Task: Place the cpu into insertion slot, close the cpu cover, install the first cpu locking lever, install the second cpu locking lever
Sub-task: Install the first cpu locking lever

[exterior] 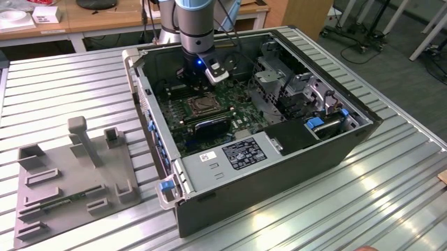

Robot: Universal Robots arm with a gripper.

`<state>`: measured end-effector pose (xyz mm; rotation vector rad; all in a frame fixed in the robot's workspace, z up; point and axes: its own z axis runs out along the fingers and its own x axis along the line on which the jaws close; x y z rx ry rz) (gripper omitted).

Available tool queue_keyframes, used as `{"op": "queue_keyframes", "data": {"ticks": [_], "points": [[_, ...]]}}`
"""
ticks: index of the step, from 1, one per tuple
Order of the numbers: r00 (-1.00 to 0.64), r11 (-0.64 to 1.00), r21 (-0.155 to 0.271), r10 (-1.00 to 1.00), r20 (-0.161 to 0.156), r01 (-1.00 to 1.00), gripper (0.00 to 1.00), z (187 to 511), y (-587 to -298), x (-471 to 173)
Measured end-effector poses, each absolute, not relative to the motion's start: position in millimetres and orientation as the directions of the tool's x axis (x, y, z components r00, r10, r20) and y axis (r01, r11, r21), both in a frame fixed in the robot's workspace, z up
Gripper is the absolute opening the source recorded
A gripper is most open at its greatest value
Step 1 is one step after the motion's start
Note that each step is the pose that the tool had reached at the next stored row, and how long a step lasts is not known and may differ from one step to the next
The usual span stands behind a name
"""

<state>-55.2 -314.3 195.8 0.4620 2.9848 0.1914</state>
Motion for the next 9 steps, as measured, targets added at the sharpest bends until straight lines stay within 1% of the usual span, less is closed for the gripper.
{"op": "queue_keyframes", "data": {"ticks": [9], "points": [[-0.946,0.945,0.142,0.309,-0.094,0.295,0.1,198.6,-311.3,-55.2]]}}
